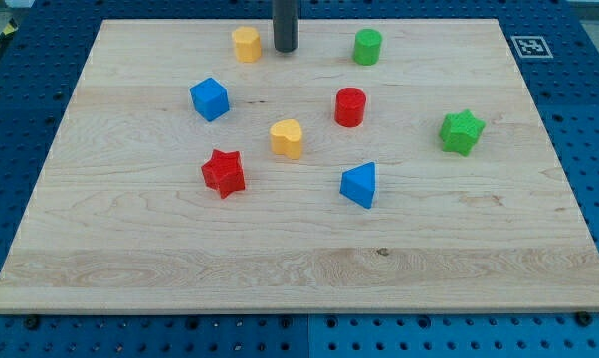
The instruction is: Slide the yellow hexagon towards the top left
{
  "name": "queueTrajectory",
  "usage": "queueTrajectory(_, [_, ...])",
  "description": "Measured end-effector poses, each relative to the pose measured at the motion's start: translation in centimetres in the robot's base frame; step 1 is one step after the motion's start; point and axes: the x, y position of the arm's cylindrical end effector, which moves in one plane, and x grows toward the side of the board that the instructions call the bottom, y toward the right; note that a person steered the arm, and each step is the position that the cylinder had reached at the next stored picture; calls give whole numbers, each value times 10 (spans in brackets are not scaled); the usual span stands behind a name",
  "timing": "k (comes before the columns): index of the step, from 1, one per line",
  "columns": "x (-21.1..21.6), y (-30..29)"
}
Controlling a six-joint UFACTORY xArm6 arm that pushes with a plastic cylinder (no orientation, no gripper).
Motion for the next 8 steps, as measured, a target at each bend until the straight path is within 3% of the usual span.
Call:
queueTrajectory(3, [19, -39])
queueTrajectory(8, [-22, -61])
